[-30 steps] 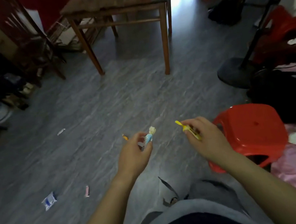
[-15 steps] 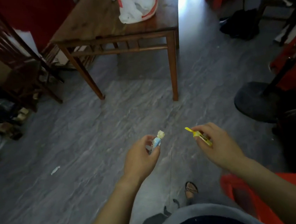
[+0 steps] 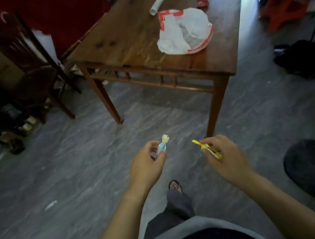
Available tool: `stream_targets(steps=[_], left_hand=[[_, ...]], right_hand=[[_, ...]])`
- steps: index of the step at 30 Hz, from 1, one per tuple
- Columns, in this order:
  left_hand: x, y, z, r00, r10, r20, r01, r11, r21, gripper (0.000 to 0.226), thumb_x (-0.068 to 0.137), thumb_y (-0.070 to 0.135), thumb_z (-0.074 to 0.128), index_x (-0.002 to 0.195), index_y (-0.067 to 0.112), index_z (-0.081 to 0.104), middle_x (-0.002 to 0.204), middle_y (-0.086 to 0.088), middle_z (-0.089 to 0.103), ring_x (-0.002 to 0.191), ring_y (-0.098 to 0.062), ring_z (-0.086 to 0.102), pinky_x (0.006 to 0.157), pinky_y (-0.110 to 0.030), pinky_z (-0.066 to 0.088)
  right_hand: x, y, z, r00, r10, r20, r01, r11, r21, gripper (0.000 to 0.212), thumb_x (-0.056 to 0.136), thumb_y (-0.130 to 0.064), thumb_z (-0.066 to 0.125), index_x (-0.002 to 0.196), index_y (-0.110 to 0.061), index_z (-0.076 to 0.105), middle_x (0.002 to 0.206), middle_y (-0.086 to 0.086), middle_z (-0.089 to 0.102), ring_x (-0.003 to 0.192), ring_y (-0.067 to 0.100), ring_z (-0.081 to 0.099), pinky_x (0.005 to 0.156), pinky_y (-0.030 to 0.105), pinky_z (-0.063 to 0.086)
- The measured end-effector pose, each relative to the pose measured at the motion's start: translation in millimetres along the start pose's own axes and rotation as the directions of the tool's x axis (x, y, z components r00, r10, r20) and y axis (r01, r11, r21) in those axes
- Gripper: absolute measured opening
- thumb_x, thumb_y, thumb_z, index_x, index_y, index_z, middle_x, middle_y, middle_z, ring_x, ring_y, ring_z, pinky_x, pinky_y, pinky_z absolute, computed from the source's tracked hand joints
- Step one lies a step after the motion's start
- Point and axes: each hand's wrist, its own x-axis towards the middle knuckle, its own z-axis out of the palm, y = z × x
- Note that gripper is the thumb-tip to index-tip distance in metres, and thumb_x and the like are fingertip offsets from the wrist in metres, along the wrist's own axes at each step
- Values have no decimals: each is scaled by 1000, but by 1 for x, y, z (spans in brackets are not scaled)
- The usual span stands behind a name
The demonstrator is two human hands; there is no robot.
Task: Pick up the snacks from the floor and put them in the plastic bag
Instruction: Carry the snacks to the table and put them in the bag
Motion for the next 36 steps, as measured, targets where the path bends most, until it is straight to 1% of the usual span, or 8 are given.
stream_targets(steps=[6,11,14,17,23,27,31,36], left_hand=[[162,56,-23,993,105,57,-107,994,34,23,88,39,56,110,33,56,98,17,58,73,-2,55,60,-19,40],[257,86,-16,990,87,107,-96,992,79,21,86,40,58,106,36,57,92,20,58,70,-2,57,62,-24,45],[311,97,-11,994,54,96,-61,995,74,19,86,38,59,104,33,58,89,19,59,70,-2,58,61,-24,45],[369,112,-9,998,46,46,-49,997,58,19,86,35,61,104,30,59,92,15,60,74,-3,59,65,-26,47],[466,156,-3,999,32,42,-36,996,86,14,89,33,58,103,34,56,90,20,57,80,4,55,60,-13,41],[504,167,4,999,-20,31,17,993,115,15,89,35,57,103,35,53,94,17,56,81,-1,56,64,-18,46],[528,175,8,1000,0,6,0,994,110,15,87,33,60,101,35,57,94,17,61,81,2,56,65,-19,46],[565,197,12,995,77,57,-82,993,84,23,86,33,62,108,31,58,101,17,60,85,1,57,62,-10,41]], right_hand=[[159,15,-15,994,27,-108,-27,1000,5,17,85,-16,62,99,-24,65,88,-8,56,78,3,53,68,6,38],[241,43,-26,981,108,-162,-103,994,37,18,84,-16,63,100,-25,65,93,-7,60,80,-8,53,72,2,37],[292,65,-31,971,187,-145,-182,982,51,17,83,-18,64,100,-23,65,95,-5,63,78,2,57,70,7,40],[362,87,-38,977,170,-131,-168,985,21,18,83,-19,64,101,-22,64,97,-2,64,80,13,59,70,21,43],[506,115,-58,985,124,-122,-123,992,11,18,84,-18,61,102,-18,64,102,4,64,86,21,60,73,33,48],[568,133,-53,992,113,-62,-113,994,6,18,85,-21,59,102,-19,64,105,4,66,90,20,61,81,39,51],[607,142,-46,991,132,-33,-132,991,1,17,87,-23,57,103,-20,63,105,1,63,88,15,58,74,27,44],[618,160,-53,983,145,-116,-149,988,-28,29,84,-22,63,111,-14,62,128,10,53,117,24,49,91,31,41]])
